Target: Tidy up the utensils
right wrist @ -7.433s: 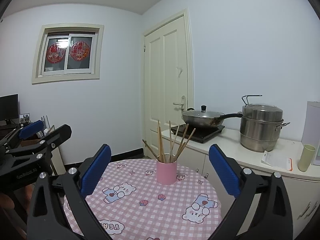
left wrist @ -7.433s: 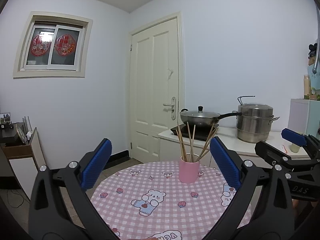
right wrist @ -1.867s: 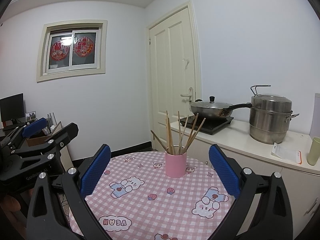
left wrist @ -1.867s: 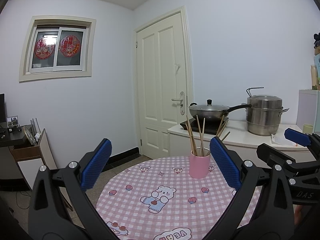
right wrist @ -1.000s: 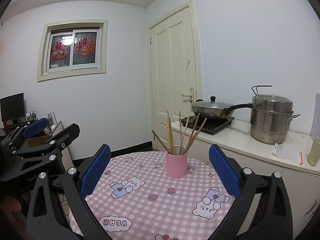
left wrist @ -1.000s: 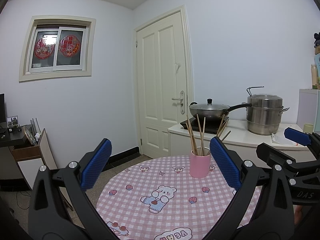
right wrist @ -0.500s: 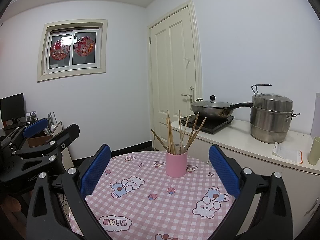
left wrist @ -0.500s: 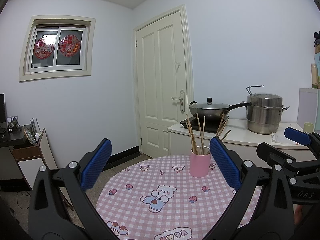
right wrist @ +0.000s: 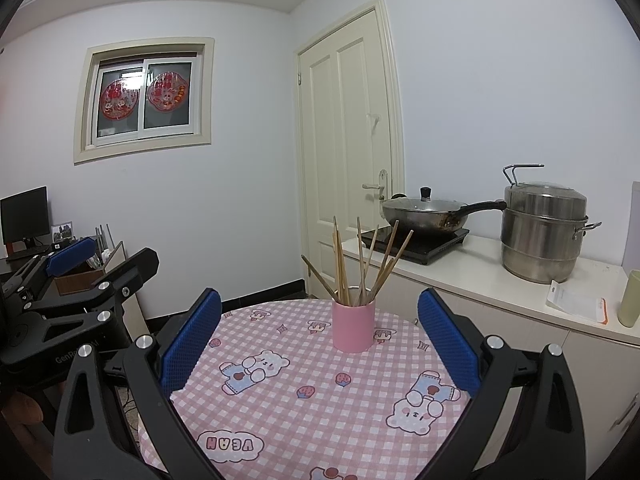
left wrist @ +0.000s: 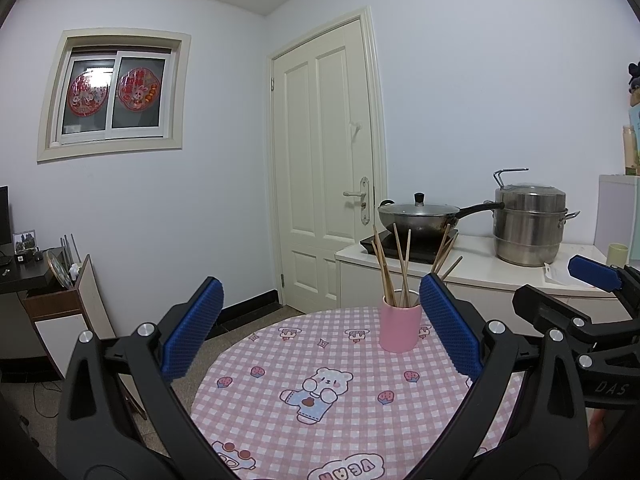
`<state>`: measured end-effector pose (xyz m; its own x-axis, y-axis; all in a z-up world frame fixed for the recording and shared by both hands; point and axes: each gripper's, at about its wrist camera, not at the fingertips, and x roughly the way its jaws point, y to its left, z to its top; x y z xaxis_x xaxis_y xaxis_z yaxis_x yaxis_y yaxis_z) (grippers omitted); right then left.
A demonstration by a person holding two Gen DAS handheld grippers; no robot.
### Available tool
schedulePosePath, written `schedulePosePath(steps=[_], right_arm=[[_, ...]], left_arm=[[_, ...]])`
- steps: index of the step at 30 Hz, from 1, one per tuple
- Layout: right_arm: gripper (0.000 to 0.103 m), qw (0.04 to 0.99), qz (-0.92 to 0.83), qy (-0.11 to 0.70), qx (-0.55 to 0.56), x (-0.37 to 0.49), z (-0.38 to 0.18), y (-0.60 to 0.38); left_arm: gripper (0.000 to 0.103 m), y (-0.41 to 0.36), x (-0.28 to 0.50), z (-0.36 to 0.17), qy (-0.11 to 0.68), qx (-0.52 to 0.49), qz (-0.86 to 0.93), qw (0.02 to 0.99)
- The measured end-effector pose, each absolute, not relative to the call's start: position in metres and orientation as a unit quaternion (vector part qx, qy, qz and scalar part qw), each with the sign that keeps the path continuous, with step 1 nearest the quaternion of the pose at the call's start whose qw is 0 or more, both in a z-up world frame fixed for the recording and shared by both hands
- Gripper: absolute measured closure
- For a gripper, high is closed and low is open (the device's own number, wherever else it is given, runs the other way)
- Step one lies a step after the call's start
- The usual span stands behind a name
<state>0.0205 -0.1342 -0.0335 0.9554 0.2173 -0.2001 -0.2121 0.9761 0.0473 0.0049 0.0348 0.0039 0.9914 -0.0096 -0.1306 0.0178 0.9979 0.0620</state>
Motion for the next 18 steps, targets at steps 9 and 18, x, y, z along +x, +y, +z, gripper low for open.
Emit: schedulePosePath(steps=[9, 18], right_arm=[[0.008, 0.987, 0.112, 0.115, 0.019, 0.033, -0.039, -0.141], [0.008, 0.983, 0.114, 0.139, 0.025, 0.054, -0.054, -0.143]], left_arm=[[0.006, 0.035, 0.015, -0.003, 0.077, 0.034, -0.006, 0.996], [0.006, 0.034, 0.039, -0.018, 0.109, 0.034, -0.008, 0.993]])
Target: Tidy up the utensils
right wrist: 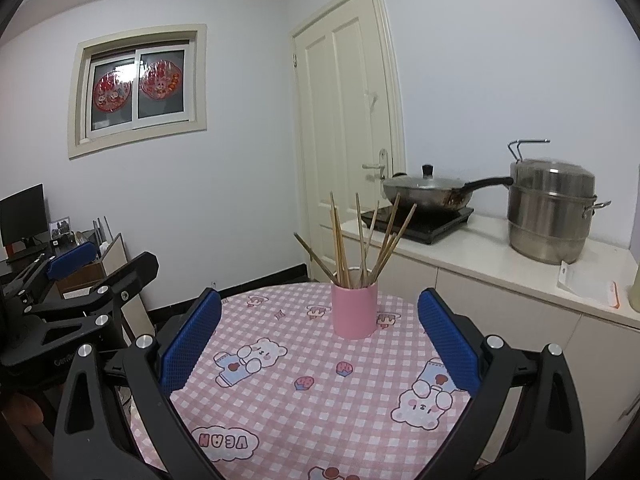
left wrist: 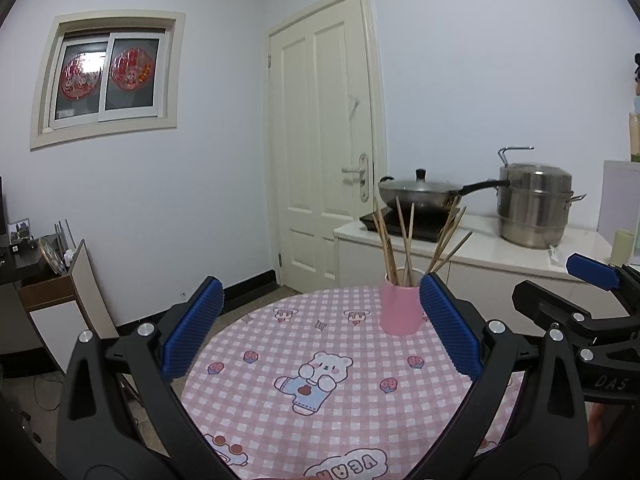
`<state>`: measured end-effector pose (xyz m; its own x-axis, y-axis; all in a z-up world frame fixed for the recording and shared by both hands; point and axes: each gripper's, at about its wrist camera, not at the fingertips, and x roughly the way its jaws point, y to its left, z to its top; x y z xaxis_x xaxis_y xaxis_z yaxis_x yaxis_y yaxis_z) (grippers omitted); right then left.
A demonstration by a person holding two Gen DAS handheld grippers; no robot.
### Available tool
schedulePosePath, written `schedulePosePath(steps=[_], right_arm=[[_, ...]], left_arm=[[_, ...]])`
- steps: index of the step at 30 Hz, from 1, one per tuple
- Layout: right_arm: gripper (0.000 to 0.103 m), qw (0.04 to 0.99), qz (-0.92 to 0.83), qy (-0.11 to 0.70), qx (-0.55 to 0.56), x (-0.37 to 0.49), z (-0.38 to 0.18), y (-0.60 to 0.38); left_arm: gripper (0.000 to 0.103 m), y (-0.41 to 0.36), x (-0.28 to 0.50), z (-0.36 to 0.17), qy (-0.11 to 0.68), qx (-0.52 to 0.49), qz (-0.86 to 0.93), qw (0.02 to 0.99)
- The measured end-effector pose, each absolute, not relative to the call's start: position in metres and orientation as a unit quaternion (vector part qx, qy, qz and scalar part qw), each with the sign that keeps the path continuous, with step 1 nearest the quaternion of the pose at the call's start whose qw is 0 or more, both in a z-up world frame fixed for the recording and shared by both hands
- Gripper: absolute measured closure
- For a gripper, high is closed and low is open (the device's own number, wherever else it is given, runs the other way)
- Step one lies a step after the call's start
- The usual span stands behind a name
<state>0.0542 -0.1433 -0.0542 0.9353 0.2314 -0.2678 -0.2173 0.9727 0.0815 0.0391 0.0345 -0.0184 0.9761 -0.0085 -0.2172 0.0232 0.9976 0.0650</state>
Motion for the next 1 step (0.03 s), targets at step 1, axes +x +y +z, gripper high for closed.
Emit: schedulePosePath(steps=[1], right_arm=[[0.008, 0.983, 0.114, 0.144, 0.026, 0.058, -0.0568, -0.1433]], left_arm=[[0.006, 0.0347, 0.0433, -0.0213, 0.115, 0.034, -0.007, 0.993]])
